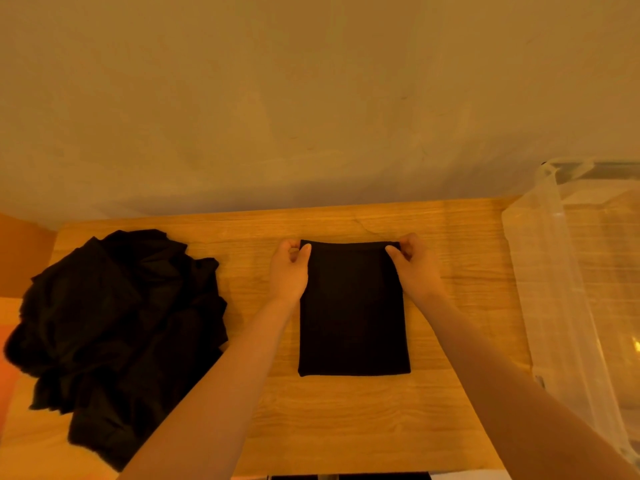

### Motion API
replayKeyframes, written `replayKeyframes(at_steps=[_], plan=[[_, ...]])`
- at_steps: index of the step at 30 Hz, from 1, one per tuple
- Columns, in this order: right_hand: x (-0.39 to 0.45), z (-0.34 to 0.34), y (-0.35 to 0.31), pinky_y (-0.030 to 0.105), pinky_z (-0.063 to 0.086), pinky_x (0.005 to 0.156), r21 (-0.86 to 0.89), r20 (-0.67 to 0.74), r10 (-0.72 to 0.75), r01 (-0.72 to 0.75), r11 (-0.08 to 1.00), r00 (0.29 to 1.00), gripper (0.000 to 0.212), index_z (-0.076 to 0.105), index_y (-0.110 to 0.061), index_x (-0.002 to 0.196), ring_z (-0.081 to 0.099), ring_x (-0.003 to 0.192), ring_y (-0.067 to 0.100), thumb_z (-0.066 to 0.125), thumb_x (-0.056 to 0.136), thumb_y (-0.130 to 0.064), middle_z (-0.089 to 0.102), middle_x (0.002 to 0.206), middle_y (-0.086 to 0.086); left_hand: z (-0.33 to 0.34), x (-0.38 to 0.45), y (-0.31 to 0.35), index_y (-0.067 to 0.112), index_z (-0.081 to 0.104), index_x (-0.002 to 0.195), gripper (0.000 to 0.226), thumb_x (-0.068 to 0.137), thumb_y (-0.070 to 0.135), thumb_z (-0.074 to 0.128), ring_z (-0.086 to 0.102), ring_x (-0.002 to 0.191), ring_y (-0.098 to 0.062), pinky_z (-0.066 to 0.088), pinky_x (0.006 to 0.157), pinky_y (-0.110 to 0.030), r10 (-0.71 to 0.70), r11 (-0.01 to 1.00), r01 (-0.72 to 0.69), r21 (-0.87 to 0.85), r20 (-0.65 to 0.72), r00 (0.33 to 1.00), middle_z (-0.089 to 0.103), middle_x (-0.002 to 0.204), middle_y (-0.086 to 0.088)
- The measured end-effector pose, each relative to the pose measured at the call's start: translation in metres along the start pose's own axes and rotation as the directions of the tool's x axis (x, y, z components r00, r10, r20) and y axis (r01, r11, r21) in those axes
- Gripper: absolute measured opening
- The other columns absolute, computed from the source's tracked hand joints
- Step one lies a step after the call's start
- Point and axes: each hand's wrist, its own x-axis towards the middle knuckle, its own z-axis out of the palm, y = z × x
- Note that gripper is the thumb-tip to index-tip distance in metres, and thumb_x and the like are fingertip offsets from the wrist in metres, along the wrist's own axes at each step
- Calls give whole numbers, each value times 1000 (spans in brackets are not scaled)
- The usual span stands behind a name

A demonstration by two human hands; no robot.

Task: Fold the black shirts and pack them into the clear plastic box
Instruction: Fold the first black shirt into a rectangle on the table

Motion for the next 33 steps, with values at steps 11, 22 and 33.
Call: replayKeyframes(at_steps=[11,22,33], plan=[[-5,9,2,18,34,47,-91,-78,-96,89,992,992,23,50,-9,112,48,56,7,48,95,-25,52,71,-8,11,2,-10,7,51,109,22,97,24,43,45,61,-3,34,50,-15,114,961,-63,269,-178,977,47,71,8],[-1,15,-6,30,44,51,-419,-141,-126,56,906,982,33,46,-10,117,59,69,20,47,95,-33,62,85,5,1,-3,-4,11,50,105,20,94,28,50,53,65,-8,40,51,-17,203,944,-101,314,-313,928,53,76,7],[-14,35,30,41,19,111,-707,271,-478,509,490,836,71,32,-13,143,18,139,16,1,94,-54,30,150,5,5,-11,-53,16,10,148,75,86,58,11,-7,142,-17,-2,114,-41,429,187,-570,800,456,780,3,156,-1]])
